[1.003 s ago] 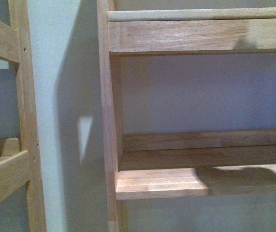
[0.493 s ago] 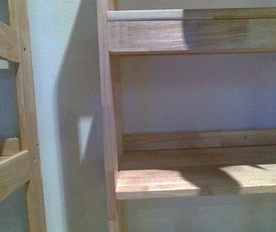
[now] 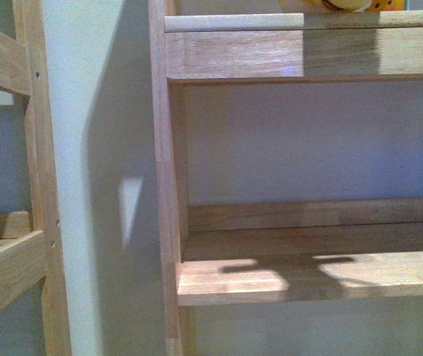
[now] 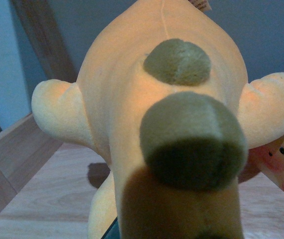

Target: Put away toys

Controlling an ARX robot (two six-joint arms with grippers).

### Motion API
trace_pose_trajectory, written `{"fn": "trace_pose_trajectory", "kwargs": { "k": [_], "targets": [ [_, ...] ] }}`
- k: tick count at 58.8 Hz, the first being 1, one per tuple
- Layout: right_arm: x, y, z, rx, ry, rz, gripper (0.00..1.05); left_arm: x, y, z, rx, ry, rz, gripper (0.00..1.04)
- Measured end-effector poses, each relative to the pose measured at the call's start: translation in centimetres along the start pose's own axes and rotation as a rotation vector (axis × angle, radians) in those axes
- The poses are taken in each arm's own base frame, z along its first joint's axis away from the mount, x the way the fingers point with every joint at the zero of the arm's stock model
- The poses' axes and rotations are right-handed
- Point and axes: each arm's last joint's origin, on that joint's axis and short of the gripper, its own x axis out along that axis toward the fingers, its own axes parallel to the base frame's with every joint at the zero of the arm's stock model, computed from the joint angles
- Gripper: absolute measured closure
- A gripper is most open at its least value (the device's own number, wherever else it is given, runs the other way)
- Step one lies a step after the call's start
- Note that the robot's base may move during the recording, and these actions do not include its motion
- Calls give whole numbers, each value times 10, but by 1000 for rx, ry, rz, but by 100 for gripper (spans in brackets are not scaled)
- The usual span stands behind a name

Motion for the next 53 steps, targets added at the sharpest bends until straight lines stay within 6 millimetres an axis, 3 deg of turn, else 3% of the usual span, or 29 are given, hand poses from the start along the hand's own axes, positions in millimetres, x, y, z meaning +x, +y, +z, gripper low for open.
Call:
{"fn": "trace_pose_trajectory", "kwargs": {
  "k": [16,53],
  "targets": [
    [36,5,-3,80,60,15,98,0,0,0,0,0,0,6],
    [53,34,-17,163,36,112,98,0,0,0,0,0,0,6]
  ]
}}
